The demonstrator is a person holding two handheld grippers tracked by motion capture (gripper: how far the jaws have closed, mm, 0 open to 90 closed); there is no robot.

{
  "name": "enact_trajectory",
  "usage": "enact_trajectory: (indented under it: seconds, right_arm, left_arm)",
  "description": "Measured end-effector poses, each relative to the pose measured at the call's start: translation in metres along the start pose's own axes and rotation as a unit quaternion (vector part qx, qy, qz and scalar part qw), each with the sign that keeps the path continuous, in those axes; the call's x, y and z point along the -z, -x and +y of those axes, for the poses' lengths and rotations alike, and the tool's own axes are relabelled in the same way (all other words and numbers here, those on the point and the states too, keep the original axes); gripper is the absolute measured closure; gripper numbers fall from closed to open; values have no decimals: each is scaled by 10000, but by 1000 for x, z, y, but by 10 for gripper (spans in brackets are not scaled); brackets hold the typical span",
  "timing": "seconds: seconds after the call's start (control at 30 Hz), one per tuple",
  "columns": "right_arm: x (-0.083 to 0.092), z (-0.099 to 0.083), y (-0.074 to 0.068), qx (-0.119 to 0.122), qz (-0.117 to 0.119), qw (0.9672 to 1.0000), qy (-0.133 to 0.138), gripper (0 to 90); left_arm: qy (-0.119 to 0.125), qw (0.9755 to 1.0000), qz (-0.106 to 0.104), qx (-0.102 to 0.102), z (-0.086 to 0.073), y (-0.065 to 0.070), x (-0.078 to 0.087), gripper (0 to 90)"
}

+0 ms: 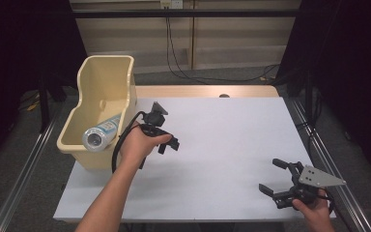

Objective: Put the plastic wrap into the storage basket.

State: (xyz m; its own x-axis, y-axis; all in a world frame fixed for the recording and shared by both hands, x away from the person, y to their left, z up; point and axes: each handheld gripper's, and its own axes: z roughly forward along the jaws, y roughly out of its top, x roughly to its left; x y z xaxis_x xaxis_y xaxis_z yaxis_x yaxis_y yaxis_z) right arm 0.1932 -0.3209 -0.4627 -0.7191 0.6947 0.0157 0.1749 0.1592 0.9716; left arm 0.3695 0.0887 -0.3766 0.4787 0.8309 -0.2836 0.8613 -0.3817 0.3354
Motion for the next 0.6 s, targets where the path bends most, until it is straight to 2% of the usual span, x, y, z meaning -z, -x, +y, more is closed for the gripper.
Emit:
enact_trajectory:
  seconds: [0.23,0.37,0.5,0.53,0.57,0.6]
  right_arm:
    - [0,0,0,0,-12,10000,3,10]
    - [0,0,0,12,-8,10000,-4,10]
    - [-1,0,-1,56,8,10000,-11,10]
    - [0,0,-1,59,3,10000,-9,10]
    - [0,0,-1,60,0,10000,-6,10]
    - [-1,0,-1,60,4,10000,-8,10]
  left_arm:
    - [48,9999,-89,-14,-9,-1,-9,242]
    - [133,9997,-207,11,-17,-7,-18,241]
    - [271,9994,-201,4,-24,-10,-23,239]
    - [402,9990,-206,10,-28,-12,-26,238]
    - [402,9990,-206,10,-28,-12,-26,238]
    - [544,9984,-169,-18,-33,-14,-29,238]
